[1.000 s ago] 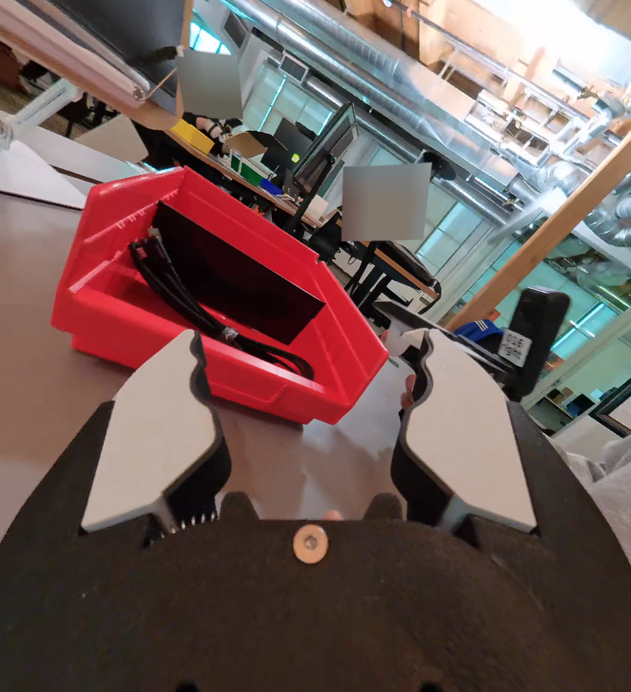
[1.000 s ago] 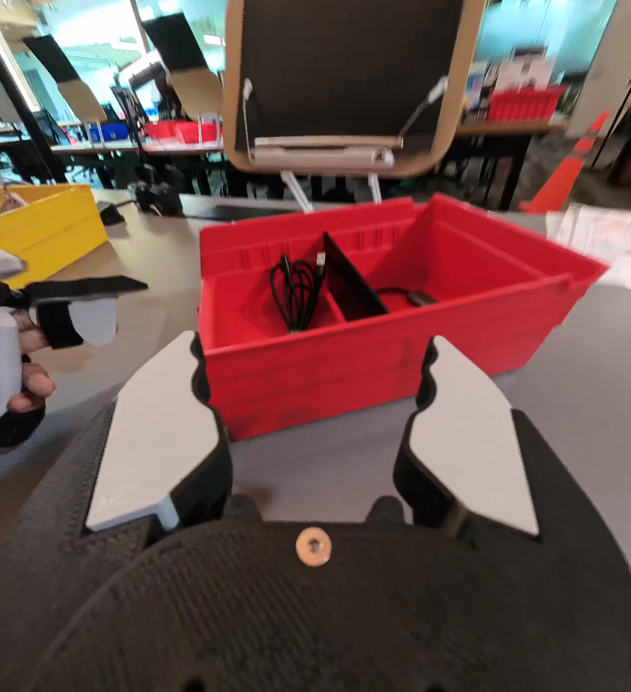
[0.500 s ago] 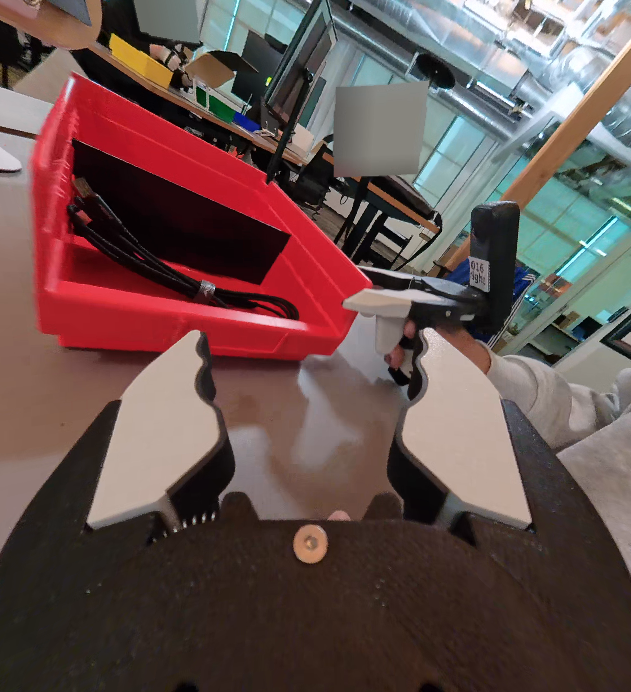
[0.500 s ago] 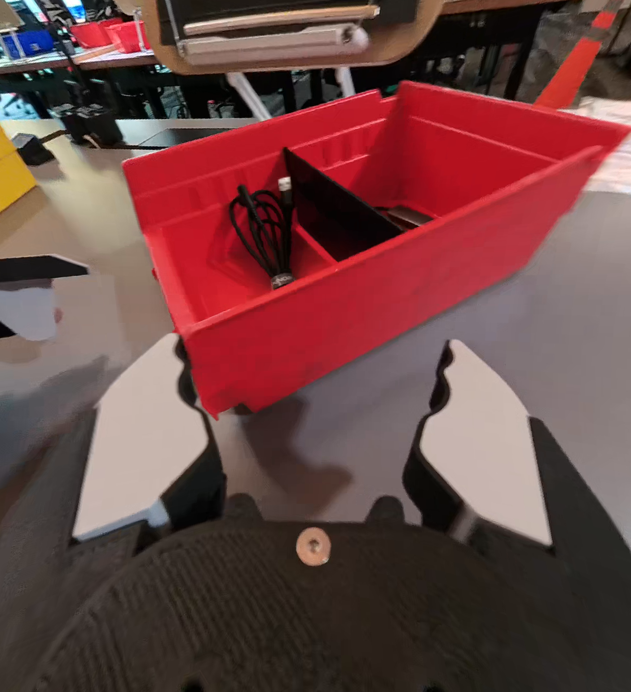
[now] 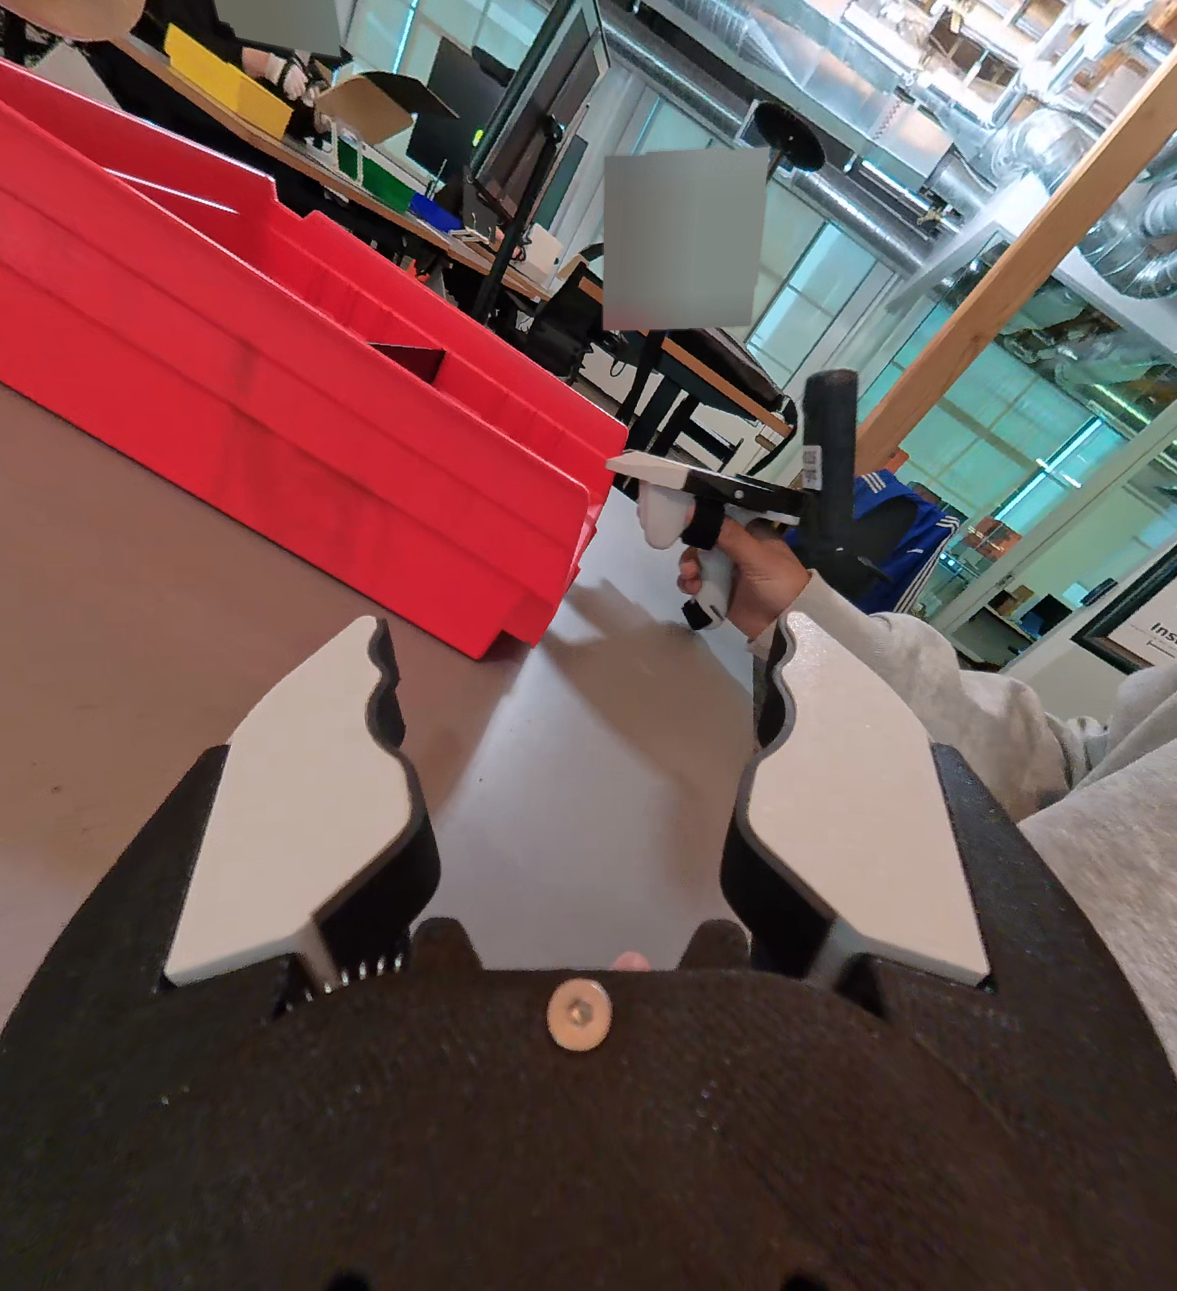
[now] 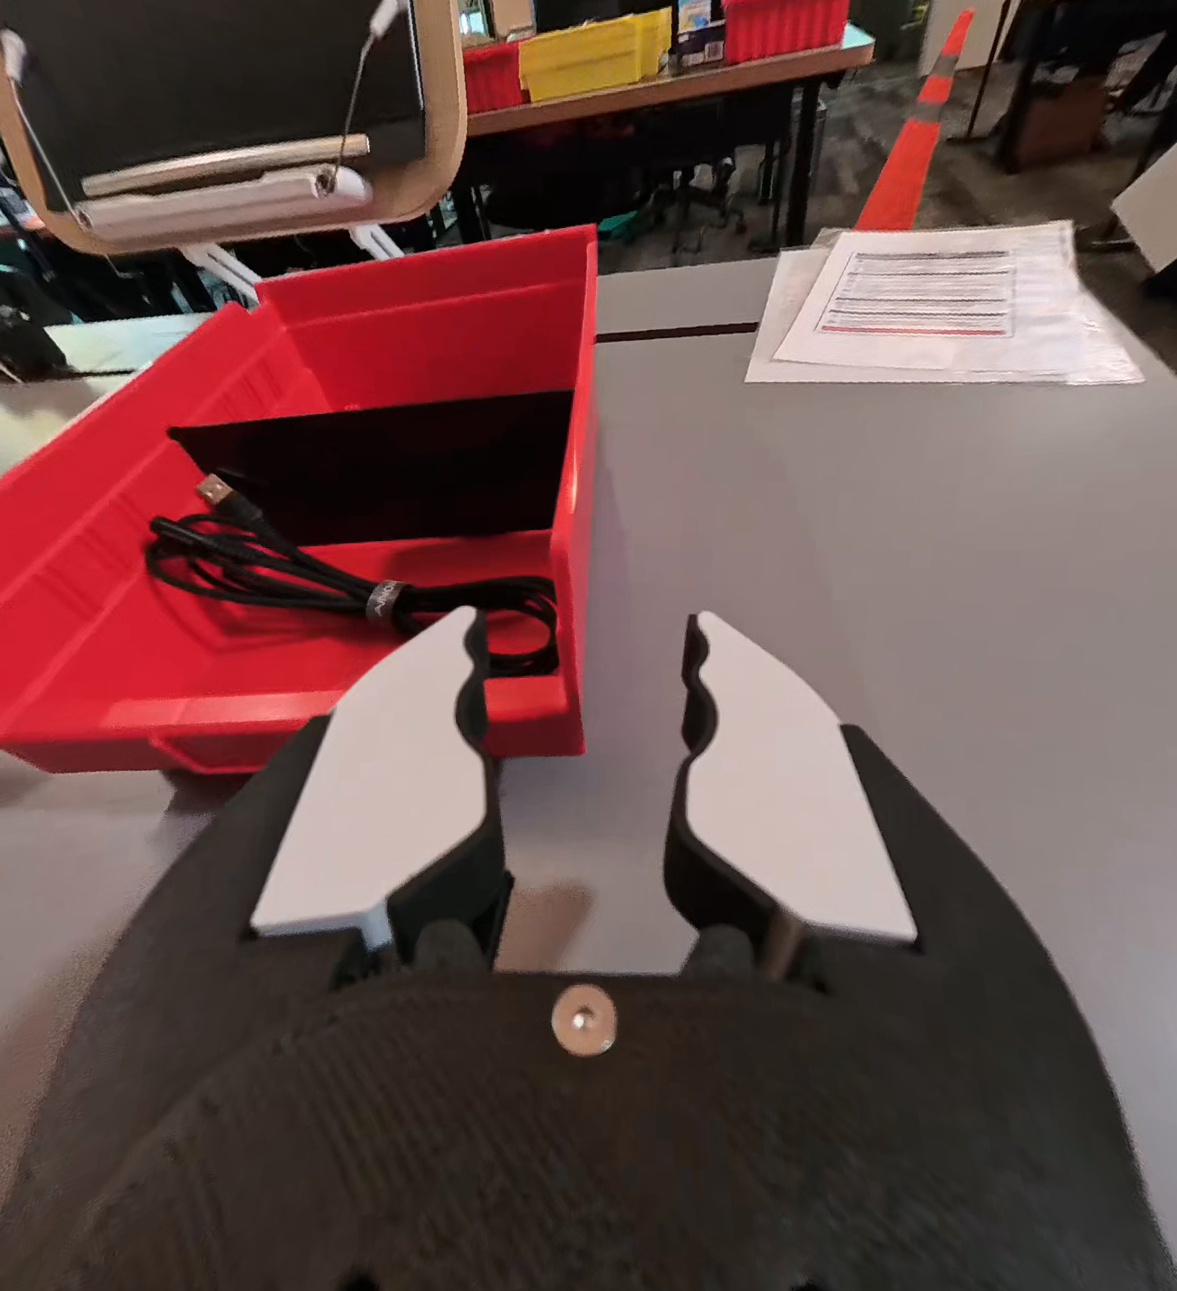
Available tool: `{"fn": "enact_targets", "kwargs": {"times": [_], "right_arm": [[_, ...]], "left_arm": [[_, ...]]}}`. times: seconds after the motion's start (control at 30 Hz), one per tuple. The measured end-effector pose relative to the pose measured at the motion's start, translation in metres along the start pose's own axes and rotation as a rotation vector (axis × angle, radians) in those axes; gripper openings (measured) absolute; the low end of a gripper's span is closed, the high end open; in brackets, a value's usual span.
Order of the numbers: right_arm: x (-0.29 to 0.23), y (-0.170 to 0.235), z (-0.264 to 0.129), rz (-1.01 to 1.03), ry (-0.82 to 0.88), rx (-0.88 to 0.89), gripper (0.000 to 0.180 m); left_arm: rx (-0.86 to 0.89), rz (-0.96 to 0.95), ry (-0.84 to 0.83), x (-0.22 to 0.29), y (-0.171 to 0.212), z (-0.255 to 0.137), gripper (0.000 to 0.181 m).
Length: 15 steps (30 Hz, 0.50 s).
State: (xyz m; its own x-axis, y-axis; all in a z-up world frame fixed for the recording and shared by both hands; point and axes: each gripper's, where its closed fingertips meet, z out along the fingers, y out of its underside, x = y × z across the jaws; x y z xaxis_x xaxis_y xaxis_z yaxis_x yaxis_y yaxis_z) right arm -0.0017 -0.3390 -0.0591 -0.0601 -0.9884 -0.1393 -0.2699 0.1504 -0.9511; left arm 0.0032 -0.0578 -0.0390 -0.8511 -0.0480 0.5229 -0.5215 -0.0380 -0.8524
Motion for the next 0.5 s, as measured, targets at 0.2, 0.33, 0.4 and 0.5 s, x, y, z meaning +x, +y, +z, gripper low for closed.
{"fn": "enact_targets", "kwargs": {"times": [0.2, 0.33, 0.4, 0.5], "right_arm": [[-0.002, 0.006, 0.03, -0.229, 0.015, -0.092, 0.019], [-0.001, 0.009, 0.028, -0.209, -0.038, -0.129, 0.004], [0.009, 0.008, 0.021, -0.17, -0.036, -0.128, 0.003], [0.037, 0.008, 0.004, -0.091, -0.012, -0.12, 0.003]], "left_arm": [[-0.011, -0.015, 0.024, 0.005, 0.003, 0.002, 0.102], [-0.019, 0.009, 0.014, 0.005, 0.004, 0.001, 0.101], [-0.022, 0.009, 0.014, 0.005, 0.004, 0.001, 0.1], [-0.023, 0.001, 0.014, 0.004, 0.005, 0.0, 0.1]]}}
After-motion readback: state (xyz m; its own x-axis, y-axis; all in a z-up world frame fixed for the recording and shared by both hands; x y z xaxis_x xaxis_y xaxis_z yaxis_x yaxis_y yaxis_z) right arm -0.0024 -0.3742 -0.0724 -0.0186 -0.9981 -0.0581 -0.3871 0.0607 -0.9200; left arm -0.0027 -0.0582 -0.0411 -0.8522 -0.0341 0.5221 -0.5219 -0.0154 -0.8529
